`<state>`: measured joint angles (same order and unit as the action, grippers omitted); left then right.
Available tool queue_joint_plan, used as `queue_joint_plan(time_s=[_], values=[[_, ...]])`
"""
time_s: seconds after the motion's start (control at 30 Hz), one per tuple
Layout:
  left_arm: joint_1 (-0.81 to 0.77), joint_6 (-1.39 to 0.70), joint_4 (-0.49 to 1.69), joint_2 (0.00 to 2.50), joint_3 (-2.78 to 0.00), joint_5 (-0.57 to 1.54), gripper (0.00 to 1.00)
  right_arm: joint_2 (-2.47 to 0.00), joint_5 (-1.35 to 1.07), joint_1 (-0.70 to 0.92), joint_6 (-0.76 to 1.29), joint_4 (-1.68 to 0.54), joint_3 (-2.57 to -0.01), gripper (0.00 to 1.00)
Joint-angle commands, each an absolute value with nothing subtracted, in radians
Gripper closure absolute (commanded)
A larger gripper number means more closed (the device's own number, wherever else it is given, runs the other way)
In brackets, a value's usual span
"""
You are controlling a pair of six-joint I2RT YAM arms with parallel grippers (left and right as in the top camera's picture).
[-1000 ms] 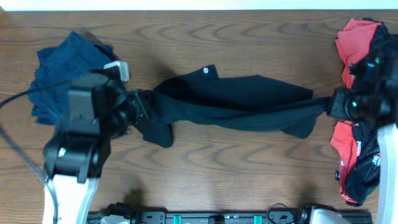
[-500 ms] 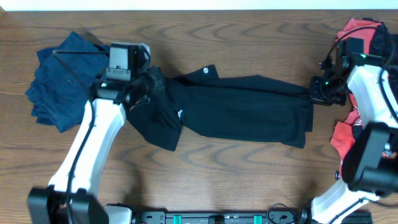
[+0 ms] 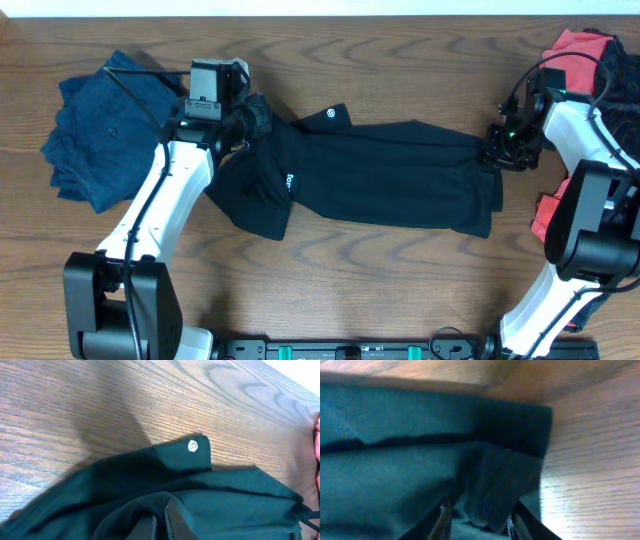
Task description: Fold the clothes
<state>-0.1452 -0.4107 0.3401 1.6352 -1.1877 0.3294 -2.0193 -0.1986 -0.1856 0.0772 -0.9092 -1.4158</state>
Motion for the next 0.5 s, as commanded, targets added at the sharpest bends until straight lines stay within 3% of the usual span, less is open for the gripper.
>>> queue_joint_plan(time_s=[0.0,0.1,0.47], values=[[-0.144,-0.397,0.358,1.639,-1.19,0.32,0.94,-1.942,-0.244,-0.196,0.043,-0.95,-1.432,0.61],[-0.144,-0.397,0.369,1.639,-1.19,0.32,0.94,-1.94,-0.244,-0.195,0.011,-0.994,-1.43,0.51],[-0.144,-0.397,0.388,1.638,-1.19,0.32,0.94,-1.942,-0.206,-0.182,-0.009,-0.949,-1.358,0.49]])
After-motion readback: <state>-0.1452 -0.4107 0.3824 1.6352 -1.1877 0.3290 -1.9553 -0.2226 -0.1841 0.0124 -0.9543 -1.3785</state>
